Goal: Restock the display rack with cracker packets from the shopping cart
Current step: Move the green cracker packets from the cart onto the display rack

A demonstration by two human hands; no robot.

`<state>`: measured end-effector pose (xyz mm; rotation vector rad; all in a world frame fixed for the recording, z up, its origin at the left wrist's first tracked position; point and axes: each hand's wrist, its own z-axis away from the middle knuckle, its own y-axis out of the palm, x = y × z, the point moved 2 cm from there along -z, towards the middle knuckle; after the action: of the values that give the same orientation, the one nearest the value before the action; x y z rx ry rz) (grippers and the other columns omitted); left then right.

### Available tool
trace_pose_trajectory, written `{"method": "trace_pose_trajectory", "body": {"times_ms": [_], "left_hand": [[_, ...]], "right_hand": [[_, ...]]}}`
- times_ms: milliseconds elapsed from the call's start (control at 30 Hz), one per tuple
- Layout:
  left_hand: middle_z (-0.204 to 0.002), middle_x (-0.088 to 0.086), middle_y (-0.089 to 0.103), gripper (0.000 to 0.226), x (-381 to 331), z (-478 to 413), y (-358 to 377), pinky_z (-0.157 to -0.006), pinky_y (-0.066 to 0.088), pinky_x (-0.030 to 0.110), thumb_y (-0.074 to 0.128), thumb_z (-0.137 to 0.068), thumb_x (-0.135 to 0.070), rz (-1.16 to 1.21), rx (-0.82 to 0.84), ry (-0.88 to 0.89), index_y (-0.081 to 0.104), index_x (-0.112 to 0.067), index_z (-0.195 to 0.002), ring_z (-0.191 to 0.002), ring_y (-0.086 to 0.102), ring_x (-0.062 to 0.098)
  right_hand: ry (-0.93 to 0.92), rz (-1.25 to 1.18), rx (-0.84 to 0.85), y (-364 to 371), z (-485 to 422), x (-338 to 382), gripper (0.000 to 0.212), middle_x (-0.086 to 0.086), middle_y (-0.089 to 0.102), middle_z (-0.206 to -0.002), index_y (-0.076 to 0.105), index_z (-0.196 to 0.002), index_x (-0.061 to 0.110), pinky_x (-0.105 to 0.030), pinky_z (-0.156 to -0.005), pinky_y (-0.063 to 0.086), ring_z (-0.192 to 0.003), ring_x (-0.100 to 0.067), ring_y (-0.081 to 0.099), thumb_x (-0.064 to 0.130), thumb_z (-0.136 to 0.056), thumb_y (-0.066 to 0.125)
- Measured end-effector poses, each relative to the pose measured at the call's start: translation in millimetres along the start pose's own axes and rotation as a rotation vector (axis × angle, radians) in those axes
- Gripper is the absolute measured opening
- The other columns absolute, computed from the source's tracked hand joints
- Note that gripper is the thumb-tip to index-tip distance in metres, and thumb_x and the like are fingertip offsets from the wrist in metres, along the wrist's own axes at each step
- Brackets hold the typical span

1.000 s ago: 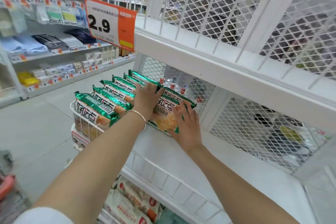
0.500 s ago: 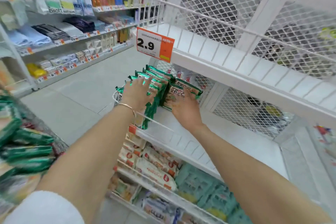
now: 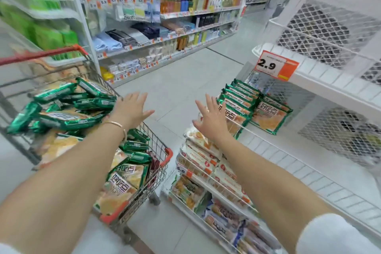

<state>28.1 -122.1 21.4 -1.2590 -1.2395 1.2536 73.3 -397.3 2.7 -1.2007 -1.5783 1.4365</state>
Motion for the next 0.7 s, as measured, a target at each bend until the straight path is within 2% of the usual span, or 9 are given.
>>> {"method": "trace_pose_trajectory", "body": {"times_ms": [167, 300, 467, 600, 700], "left_hand": [[-0.165, 0.01, 0.021, 0.077, 11, 7, 14, -0.118, 0.026, 0.057, 0.037, -0.099, -0.063, 0.036, 0.08, -0.021, 0.017, -0.019, -0.159, -0.15, 0.024, 0.03], [-0.163, 0.009, 0.025, 0.078, -13, 6, 12, -0.115, 0.031, 0.058, 0.034, -0.099, -0.064, 0.085, 0.132, -0.054, 0.02, -0.017, -0.159, -0.148, 0.028, 0.031], [-0.162, 0.011, 0.029, 0.072, -54, 14, 0, -0.114, 0.03, 0.057, 0.032, -0.102, -0.06, 0.138, 0.154, -0.125, 0.023, -0.015, -0.158, -0.148, 0.029, 0.033], [-0.158, 0.013, 0.036, 0.076, -32, 33, 7, -0.113, 0.035, 0.059, 0.035, -0.099, -0.064, 0.147, 0.178, -0.212, 0.03, -0.012, -0.155, -0.143, 0.037, 0.035], [-0.16, 0.012, 0.033, 0.075, 1, 60, 12, -0.113, 0.034, 0.059, 0.037, -0.098, -0.065, 0.173, 0.193, -0.301, 0.028, -0.02, -0.157, -0.145, 0.035, 0.035]], "right_hand": [[-0.093, 0.039, 0.009, -12, 4, -26, 0.07, -0.013, 0.002, -0.167, 0.019, -0.158, 0.027, -0.053, -0.123, 0.003, -0.154, -0.029, 0.005, 0.051, -0.098, 0.046], [-0.124, -0.019, 0.054, -25, 12, -54, 0.067, -0.012, 0.007, -0.166, 0.025, -0.157, 0.024, -0.049, -0.125, 0.004, -0.154, -0.028, 0.007, 0.044, -0.098, 0.051], [-0.182, -0.084, 0.128, -31, 12, -74, 0.067, -0.011, 0.01, -0.166, 0.025, -0.157, 0.023, -0.045, -0.124, 0.005, -0.154, -0.026, 0.007, 0.043, -0.098, 0.052], [-0.302, -0.115, 0.153, -35, 0, -42, 0.071, -0.014, 0.01, -0.165, 0.025, -0.157, 0.023, -0.048, -0.123, 0.009, -0.153, -0.031, 0.011, 0.043, -0.096, 0.055], [-0.351, -0.152, 0.168, -31, -11, 2, 0.072, -0.015, 0.013, -0.165, 0.026, -0.156, 0.023, -0.048, -0.122, 0.015, -0.15, -0.033, 0.018, 0.044, -0.095, 0.057]]}}
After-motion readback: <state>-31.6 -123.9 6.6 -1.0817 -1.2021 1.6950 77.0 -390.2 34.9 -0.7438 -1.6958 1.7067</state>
